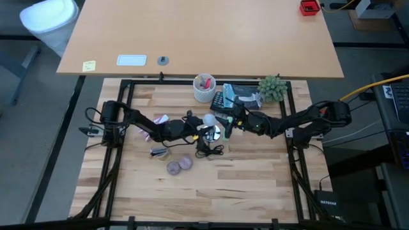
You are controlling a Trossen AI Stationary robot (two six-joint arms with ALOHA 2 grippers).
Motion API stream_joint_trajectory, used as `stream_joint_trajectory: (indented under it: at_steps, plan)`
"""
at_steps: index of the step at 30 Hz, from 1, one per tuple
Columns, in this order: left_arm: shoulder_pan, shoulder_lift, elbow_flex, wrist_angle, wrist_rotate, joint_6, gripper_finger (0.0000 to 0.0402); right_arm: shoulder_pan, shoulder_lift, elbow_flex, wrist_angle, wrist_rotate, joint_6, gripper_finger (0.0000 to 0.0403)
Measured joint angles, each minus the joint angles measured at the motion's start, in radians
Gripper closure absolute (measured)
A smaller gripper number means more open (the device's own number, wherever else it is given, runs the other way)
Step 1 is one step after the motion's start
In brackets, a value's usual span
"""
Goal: Screw lightbulb
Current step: Insert the white lightbulb into the silver lamp
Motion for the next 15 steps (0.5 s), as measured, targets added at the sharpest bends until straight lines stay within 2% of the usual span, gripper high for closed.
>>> stream_joint_trajectory:
  at_steps: [10, 15]
  plan:
    - [0.010, 0.000, 0.000, -0.020, -0.005, -0.013, 0.0260, 0.001, 0.000, 0.000, -0.020, 0.000, -0.039, 0.0187]
    - [-0.008, 0.000, 0.000, -0.035, -0.004, -0.012, 0.0260, 0.001, -0.001, 0.000, 0.007, 0.041, -0.079, 0.0187]
